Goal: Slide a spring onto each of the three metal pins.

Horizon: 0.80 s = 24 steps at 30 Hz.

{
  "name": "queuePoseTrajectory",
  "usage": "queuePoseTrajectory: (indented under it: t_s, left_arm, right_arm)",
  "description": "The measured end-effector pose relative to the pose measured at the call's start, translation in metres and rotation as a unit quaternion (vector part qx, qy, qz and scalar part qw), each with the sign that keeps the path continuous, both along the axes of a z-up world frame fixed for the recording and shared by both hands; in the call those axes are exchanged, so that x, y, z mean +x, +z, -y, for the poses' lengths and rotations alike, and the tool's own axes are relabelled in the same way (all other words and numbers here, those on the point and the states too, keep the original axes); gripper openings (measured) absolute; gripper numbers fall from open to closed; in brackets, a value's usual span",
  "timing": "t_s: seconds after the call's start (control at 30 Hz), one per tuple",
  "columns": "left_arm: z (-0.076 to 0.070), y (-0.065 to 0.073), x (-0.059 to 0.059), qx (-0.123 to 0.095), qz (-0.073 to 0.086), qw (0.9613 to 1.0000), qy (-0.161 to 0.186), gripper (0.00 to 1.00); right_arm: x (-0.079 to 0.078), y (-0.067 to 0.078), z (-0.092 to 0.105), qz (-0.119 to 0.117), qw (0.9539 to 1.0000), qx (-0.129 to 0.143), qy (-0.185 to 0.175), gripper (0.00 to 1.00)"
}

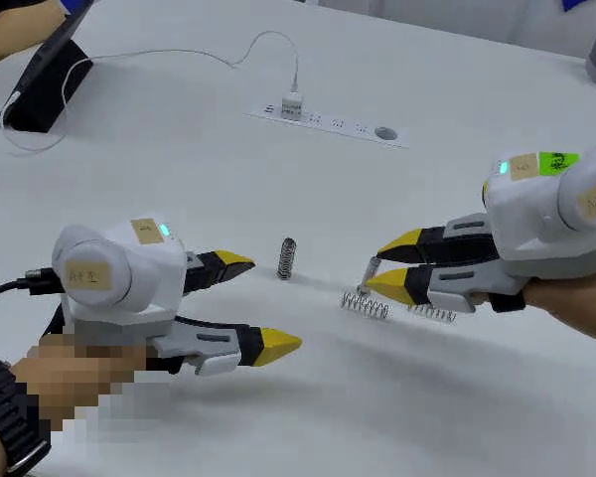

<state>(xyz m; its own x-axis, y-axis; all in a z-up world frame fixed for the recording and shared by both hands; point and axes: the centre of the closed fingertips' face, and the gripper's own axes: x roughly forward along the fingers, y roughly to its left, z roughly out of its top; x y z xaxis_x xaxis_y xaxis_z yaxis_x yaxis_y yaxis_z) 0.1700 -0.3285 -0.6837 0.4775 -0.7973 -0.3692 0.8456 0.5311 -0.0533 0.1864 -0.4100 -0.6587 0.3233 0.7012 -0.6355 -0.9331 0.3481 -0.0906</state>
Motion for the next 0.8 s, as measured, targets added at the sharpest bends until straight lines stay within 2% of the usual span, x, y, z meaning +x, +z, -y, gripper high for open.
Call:
queuePoseTrajectory:
  t_s: [0.3, 0.8]
  left_arm:
    - [0.001, 0.0, -0.003, 0.006, -0.001, 1.0, -0.003, 0.63]
    - [0.009, -0.001, -0.003, 0.01, -0.004, 0.9998, -0.015, 0.61]
  right_arm:
    - [0.007, -0.035, 0.013, -0.021, 0.9995, -0.022, -0.005, 0.18]
    - [0.011, -0.065, 0.02, -0.045, 0.9977, -0.05, 0.007, 0.15]
